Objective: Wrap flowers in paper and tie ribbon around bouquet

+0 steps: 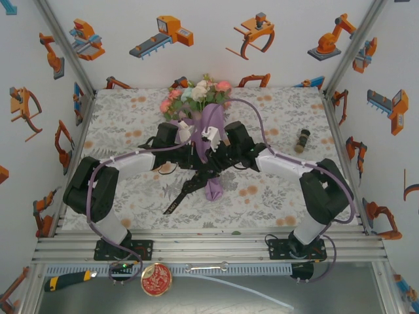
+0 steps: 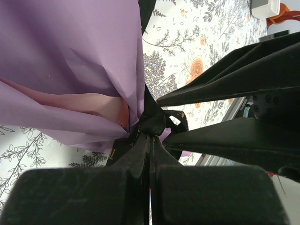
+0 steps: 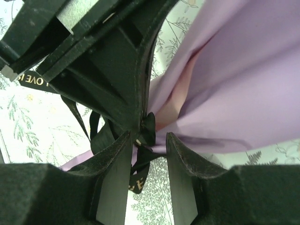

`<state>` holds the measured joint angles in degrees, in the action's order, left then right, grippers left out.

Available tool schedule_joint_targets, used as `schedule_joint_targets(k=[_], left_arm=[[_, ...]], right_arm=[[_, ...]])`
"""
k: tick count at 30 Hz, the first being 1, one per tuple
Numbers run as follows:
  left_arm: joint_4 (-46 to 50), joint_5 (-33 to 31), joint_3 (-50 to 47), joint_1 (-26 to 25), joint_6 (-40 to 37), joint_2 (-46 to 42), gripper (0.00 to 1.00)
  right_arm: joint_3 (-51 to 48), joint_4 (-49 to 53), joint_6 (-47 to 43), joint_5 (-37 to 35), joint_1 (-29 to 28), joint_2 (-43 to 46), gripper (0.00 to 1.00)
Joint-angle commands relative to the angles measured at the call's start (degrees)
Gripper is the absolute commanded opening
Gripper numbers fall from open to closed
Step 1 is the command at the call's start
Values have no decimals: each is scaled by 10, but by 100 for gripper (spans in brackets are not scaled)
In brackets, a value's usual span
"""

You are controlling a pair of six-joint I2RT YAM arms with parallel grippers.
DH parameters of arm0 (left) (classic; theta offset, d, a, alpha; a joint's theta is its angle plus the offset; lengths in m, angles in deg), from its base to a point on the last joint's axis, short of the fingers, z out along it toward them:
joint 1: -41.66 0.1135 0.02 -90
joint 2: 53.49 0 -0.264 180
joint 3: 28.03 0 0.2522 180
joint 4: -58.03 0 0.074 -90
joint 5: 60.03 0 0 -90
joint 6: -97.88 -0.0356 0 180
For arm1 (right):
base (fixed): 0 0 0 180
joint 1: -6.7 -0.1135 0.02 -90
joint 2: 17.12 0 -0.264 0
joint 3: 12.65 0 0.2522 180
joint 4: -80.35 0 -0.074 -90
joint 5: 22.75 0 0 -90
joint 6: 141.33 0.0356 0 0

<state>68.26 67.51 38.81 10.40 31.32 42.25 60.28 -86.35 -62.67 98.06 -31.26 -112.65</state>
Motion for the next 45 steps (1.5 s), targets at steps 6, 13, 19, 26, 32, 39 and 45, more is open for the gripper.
schedule_joint_targets(k=[6, 13, 19, 26, 32, 39, 45], left_arm=[[11, 21, 7, -4, -17, -19, 0], [3, 5, -2, -4, -24, -35, 3], [34, -43, -12, -1, -34, -73, 32], [42, -64, -22, -1, -28, -90, 31], [3, -31, -23, -1, -16, -58, 44], [-59, 15, -9, -2, 15, -17, 40], [-70, 16, -16, -2, 20, -9, 13]], right_arm=[[26, -11, -19, 38, 4, -36, 25], [9, -42, -8, 33, 6, -31, 0], [-39, -79, 7, -51, 6, 16, 0], [-74, -103, 10, -73, 5, 51, 0], [-69, -120, 23, -20, 5, 47, 0], [-51, -112, 33, -4, 5, 45, 0], [-50, -106, 39, -14, 6, 48, 0]])
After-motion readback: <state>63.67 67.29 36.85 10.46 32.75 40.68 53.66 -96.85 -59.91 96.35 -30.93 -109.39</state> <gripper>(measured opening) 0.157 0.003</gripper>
